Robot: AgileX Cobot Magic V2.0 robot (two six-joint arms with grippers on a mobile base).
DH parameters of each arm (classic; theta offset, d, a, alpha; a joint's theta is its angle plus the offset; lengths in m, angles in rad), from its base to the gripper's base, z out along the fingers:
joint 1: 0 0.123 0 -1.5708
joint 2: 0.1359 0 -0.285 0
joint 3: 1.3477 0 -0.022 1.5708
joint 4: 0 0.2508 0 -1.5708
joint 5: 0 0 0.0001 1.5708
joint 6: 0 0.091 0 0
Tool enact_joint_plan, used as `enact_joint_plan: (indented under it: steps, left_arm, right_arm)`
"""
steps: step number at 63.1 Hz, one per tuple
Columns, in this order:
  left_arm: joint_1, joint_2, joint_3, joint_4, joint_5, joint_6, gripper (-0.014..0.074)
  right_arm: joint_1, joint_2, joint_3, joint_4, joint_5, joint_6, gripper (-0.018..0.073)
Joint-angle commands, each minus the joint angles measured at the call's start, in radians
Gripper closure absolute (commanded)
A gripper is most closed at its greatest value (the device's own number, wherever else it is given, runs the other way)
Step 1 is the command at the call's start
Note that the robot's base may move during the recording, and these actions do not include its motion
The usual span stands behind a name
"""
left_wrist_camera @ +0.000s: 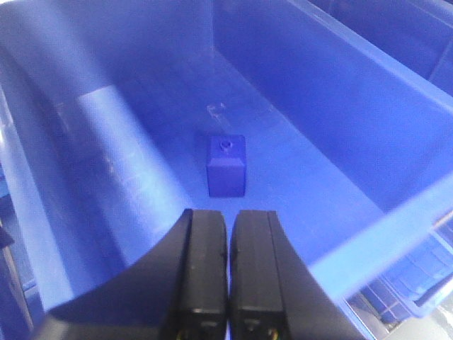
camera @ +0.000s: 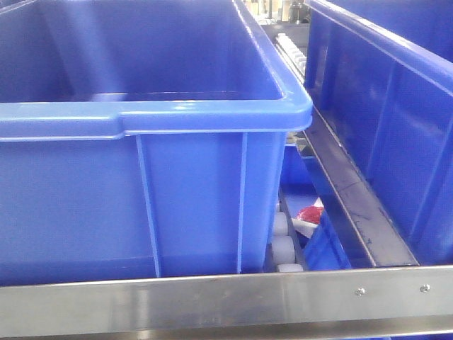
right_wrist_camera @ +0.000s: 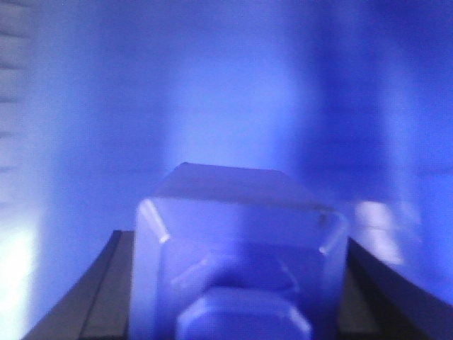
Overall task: Pick and sort blue part to right shelf
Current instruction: 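Lower the right gripper into a blue bin and open it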
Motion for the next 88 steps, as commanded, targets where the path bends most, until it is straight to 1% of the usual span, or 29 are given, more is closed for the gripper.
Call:
enact_joint_plan:
  steps: [1, 7, 15, 29, 32, 34, 37, 44, 48, 49, 61, 64, 66, 68, 73, 77, 80, 82, 85, 88]
  left_arm:
    - [-0.003, 0.000, -0.026, -0.018, -0.064, -0.010, 0.0473]
    - [-0.003, 0.000, -0.026, -0.025, -0.064, -0.010, 0.0473]
    - [-0.003, 0.000, -0.026, -0.025, -0.066, -0.010, 0.0473]
    - [-0.003, 0.000, -0.026, -0.027, -0.068, -0.010, 0.0473]
    - [-0.003, 0.000, -0.026, -0.029, -0.068, -0.010, 0.0473]
    - [-0.003, 0.000, -0.026, -0.034, -0.068, -0.010, 0.0473]
    - [-0.003, 0.000, -0.026, -0.037, -0.068, -0.010, 0.0473]
    - [-0.003, 0.000, -0.026, -0.048, -0.068, -0.010, 0.0473]
    - [-0.003, 0.000, -0.026, -0.050, -0.068, -0.010, 0.0473]
    - [-0.003, 0.000, -0.026, -0.050, -0.068, -0.010, 0.0473]
    - [-0.003, -0.024, -0.026, -0.045, -0.068, -0.010, 0.0473]
    - [-0.003, -0.045, -0.026, -0.028, -0.068, -0.010, 0.0473]
    - [-0.003, -0.064, -0.026, -0.004, -0.064, -0.010, 0.0473]
    - [-0.003, -0.086, -0.026, 0.016, -0.059, -0.012, 0.0473]
    - [-0.003, -0.138, -0.026, 0.087, -0.041, -0.026, 0.0473]
    - [-0.003, -0.182, -0.021, 0.178, -0.022, -0.083, 0.0473]
    - [-0.003, -0.218, -0.012, 0.261, -0.006, -0.140, 0.0473]
    - [-0.003, -0.243, -0.001, 0.322, 0.003, -0.186, 0.0473]
    - [-0.003, -0.280, 0.021, 0.391, 0.007, -0.245, 0.0473]
    - [-0.003, -0.312, 0.040, 0.438, 0.007, -0.296, 0.0473]
  right_arm:
    - [-0.027, 0.063, -0.043, -0.018, -0.098, -0.064, 0.0298]
    - [-0.037, 0.166, -0.044, -0.024, -0.169, -0.079, 0.0298]
    - [-0.037, 0.267, -0.044, -0.037, -0.227, -0.079, 0.0298]
    - [-0.037, 0.384, -0.044, -0.041, -0.276, -0.079, 0.0298]
    - [-0.037, 0.392, -0.044, -0.043, -0.276, -0.079, 0.0282]
    - [-0.037, 0.394, -0.044, -0.044, -0.276, -0.079, 0.0260]
    - [-0.037, 0.395, -0.044, -0.044, -0.276, -0.079, 0.0199]
    - [-0.037, 0.393, -0.049, -0.045, -0.275, -0.079, 0.0004]
    - [-0.037, 0.392, -0.057, -0.045, -0.262, -0.079, -0.0083]
    - [-0.037, 0.391, -0.059, -0.045, -0.259, -0.079, -0.0085]
    - [-0.037, 0.352, -0.071, -0.045, -0.218, -0.079, -0.0031]
    - [-0.037, 0.327, -0.071, -0.044, -0.213, -0.079, -0.0006]
    - [-0.037, 0.301, -0.071, -0.044, -0.210, -0.079, 0.0038]
    - [-0.037, 0.282, -0.071, -0.044, -0.210, -0.079, 0.0063]
    - [-0.037, 0.221, -0.069, -0.044, -0.210, -0.079, 0.0199]
    - [-0.037, 0.164, -0.065, -0.044, -0.210, -0.079, 0.0303]
    - [-0.037, 0.116, -0.052, -0.043, -0.210, -0.079, 0.0396]
    - [-0.037, 0.086, -0.040, -0.041, -0.211, -0.079, 0.0435]
    - [-0.037, 0.025, -0.015, -0.035, -0.219, -0.079, 0.0495]
    - [-0.037, -0.032, 0.016, -0.026, -0.228, -0.079, 0.0498]
